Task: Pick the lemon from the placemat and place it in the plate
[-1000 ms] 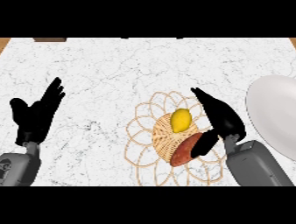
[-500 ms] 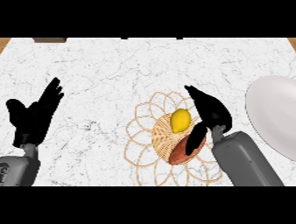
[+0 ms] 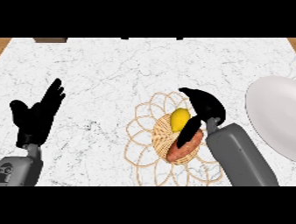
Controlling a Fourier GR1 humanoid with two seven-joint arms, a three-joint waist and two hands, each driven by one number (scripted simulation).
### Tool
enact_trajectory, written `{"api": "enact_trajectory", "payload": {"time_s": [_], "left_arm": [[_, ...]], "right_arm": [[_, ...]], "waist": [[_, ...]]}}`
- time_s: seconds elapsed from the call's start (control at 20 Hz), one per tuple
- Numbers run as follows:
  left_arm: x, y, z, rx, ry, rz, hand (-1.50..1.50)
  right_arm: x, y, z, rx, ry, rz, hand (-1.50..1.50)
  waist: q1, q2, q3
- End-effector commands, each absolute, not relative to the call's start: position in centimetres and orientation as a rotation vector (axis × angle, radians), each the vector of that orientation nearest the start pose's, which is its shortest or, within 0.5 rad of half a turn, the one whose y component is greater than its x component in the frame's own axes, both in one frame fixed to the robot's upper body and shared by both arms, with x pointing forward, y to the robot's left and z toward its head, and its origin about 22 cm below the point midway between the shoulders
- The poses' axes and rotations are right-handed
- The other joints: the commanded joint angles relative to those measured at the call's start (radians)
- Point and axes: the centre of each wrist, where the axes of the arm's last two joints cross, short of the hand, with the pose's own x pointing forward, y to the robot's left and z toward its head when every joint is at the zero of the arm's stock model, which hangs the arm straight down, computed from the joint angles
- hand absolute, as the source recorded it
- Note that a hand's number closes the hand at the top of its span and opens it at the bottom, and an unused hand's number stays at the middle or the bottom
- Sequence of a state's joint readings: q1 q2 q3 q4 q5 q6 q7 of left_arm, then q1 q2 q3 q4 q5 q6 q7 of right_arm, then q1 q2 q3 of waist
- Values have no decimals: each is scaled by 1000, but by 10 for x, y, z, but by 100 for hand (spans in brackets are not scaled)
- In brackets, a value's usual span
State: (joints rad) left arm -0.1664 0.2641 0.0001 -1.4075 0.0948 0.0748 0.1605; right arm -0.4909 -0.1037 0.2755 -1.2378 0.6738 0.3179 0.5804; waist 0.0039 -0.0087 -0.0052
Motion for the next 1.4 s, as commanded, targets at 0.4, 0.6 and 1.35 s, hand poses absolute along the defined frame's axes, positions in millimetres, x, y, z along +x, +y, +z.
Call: {"api": "enact_trajectory", "payload": {"time_s": [0.4, 0.6, 1.35], "left_arm": [[297, 284, 26, 174, -1407, -80, 0], [288, 287, 31, 177, -1410, -80, 0], [286, 278, 18, 181, -1397, -71, 0]], "right_arm": [[316, -109, 20, -448, -1046, 1169, 150], [322, -125, 20, -562, -1122, 1099, 150], [378, -135, 99, -1412, -1254, 438, 150]], "waist": [[-5, 9, 5], [-3, 8, 5], [-10, 4, 5]]}}
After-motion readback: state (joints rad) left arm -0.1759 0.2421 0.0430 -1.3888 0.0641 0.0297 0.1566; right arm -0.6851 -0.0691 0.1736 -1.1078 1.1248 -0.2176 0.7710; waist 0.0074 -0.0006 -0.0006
